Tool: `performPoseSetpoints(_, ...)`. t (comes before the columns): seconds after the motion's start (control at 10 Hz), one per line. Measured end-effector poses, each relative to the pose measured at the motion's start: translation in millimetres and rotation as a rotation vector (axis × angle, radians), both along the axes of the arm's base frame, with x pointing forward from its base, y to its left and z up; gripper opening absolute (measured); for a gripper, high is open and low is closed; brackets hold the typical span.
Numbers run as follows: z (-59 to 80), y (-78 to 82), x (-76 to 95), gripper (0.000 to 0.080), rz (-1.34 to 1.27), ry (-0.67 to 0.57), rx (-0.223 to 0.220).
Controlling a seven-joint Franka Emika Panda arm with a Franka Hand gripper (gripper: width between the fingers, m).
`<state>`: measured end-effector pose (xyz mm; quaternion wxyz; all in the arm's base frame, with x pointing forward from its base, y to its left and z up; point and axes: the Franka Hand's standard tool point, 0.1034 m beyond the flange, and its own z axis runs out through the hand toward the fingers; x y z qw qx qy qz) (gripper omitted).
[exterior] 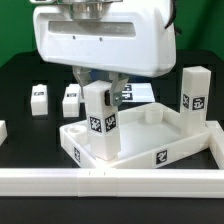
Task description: Assemble desk
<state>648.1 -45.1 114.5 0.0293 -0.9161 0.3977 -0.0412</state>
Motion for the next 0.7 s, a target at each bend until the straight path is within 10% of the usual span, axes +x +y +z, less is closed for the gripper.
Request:
performPoseSetpoints(0.5, -0.6, 1.0, -1.2, 0.0290, -0.318, 0.012, 0.031)
performPoseSetpoints(0.7, -0.2, 1.5, -0.9, 0.0444, -0.213, 0.009, 0.021)
